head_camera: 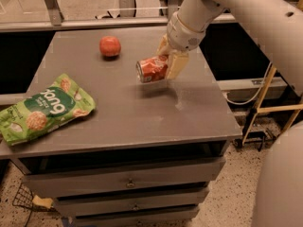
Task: Move coke can near apple
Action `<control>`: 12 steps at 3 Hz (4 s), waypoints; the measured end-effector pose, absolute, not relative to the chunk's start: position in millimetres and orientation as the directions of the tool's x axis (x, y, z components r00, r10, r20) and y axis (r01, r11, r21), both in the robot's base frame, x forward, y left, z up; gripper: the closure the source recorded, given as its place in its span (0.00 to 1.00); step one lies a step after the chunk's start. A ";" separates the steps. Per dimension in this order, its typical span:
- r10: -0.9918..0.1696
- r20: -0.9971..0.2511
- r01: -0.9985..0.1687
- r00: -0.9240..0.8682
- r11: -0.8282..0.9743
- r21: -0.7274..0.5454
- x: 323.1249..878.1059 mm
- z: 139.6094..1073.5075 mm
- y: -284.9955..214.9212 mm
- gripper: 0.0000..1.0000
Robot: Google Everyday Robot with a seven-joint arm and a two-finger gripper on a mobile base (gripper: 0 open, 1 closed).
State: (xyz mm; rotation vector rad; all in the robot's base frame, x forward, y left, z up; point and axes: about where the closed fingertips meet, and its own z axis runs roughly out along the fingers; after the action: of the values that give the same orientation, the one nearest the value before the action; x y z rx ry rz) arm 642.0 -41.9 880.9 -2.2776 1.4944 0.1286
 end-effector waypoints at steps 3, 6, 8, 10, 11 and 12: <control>-0.896 -0.282 -0.829 0.342 -0.146 -0.540 726.9 905.5 -42.9 1.00; -0.885 -0.350 -0.858 0.306 -0.097 -0.505 781.5 888.6 -7.0 1.00; -0.886 -0.371 -0.896 0.278 -0.101 -0.432 795.4 863.5 2.9 1.00; -0.884 -0.376 -0.908 0.277 -0.112 -0.405 799.3 854.1 9.9 0.82; -0.884 -0.377 -0.909 0.277 -0.114 -0.401 799.7 850.3 12.2 0.59; -0.883 -0.378 -0.911 0.278 -0.117 -0.397 800.1 846.6 14.5 0.36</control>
Offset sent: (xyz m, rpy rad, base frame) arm 0.0932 -0.0096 0.0329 0.1044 -0.3372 -0.2162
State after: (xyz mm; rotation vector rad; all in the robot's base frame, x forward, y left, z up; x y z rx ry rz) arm 800.1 14.5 846.6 -1.9978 1.6059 0.0643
